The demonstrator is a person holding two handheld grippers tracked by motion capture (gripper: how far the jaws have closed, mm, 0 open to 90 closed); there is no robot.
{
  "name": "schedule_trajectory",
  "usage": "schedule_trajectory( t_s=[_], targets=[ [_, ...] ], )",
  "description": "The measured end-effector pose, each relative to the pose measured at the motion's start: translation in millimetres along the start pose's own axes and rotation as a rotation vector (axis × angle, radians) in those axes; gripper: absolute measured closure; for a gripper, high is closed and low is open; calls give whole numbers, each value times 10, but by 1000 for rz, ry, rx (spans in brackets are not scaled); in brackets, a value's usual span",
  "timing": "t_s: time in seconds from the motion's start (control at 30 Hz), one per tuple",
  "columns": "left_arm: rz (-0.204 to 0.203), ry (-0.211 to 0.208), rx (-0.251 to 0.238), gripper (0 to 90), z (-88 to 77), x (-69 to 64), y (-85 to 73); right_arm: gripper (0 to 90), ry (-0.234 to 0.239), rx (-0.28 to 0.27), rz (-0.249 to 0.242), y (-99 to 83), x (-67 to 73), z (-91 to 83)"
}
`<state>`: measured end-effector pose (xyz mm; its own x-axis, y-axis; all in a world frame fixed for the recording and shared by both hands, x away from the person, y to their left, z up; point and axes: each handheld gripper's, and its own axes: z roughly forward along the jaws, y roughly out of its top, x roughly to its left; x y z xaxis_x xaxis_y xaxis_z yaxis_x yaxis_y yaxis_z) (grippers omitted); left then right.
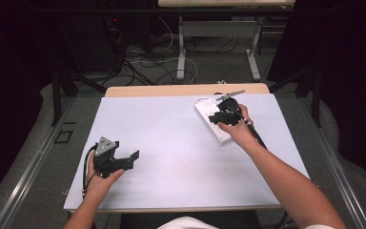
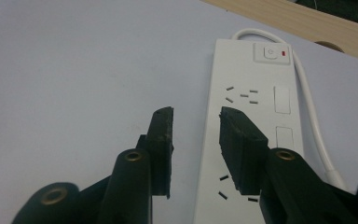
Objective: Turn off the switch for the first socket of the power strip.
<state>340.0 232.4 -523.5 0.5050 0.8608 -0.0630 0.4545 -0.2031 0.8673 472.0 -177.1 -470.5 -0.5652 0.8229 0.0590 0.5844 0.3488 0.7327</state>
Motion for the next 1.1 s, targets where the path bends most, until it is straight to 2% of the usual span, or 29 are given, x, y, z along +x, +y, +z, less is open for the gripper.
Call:
schedule_trajectory(
  t_s=[0.23,0.5,0.57,0.77,0.8,0.83,1.1],
  targets=[
    [-1,1,0,95,0,-1,1,545,6,-10,-8,-105,28,-99],
    [-1,2,-1,95,-4,2,1,349,12,-55,-29,-238,48,-202],
    [1,3,-1,95,-7,1,1,328,1,-63,-44,-273,43,-236],
    [-14,3,-6,95,-7,-5,-2,274,-4,-75,-20,-364,18,-342],
    [-2,6,-3,95,-12,2,1,270,-3,-76,-21,-381,12,-359],
    [-15,2,-6,95,-10,-5,-2,270,-7,-76,-27,-399,3,-381],
    [-5,7,-5,95,-13,3,-1,252,-6,-80,-23,-563,-53,-509]
  ],
)
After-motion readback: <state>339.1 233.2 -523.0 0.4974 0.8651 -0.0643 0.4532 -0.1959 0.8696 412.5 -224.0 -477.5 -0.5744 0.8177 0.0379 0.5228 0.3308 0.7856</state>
